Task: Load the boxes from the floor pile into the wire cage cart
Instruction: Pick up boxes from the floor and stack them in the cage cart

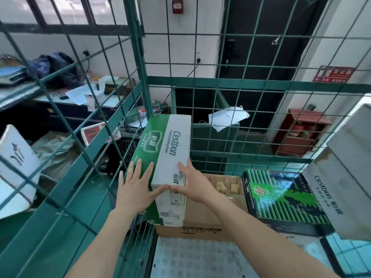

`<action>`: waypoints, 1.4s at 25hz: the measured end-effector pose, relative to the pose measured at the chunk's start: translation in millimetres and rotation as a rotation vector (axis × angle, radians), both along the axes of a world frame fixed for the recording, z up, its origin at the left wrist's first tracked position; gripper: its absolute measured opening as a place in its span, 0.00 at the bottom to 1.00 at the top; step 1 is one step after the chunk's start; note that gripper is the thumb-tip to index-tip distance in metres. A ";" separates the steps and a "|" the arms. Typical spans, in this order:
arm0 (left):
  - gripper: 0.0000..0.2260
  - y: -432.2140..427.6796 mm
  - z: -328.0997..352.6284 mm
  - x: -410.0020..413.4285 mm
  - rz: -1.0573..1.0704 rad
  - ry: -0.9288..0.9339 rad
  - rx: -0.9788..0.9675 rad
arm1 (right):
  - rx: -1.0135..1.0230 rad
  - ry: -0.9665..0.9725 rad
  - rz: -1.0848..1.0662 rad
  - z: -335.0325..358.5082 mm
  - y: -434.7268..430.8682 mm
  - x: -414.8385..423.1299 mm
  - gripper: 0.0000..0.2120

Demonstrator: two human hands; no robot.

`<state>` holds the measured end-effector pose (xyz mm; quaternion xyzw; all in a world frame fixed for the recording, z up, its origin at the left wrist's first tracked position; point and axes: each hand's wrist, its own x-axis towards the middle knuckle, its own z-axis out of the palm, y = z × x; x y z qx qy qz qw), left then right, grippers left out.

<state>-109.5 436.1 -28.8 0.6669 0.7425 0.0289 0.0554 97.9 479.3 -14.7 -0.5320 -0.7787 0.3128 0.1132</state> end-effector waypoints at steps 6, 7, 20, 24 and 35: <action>0.48 33.3 0.0 -3.0 0.008 -0.004 -0.002 | -0.020 0.028 0.015 -0.8 33.8 -2.0 0.49; 0.48 35.5 -0.2 -1.2 0.011 0.002 0.009 | -0.018 0.023 0.020 0.6 37.9 -0.7 0.48; 0.55 51.3 -7.9 -10.1 -0.084 0.060 0.065 | -0.035 0.010 0.001 -0.3 55.6 -10.9 0.50; 0.53 50.8 -6.2 -12.2 -0.085 0.066 0.043 | -0.062 0.023 -0.016 1.9 51.9 -12.0 0.49; 0.35 36.7 -7.9 8.9 -0.037 0.002 0.119 | -0.285 0.460 -0.274 -13.5 -73.8 39.3 0.34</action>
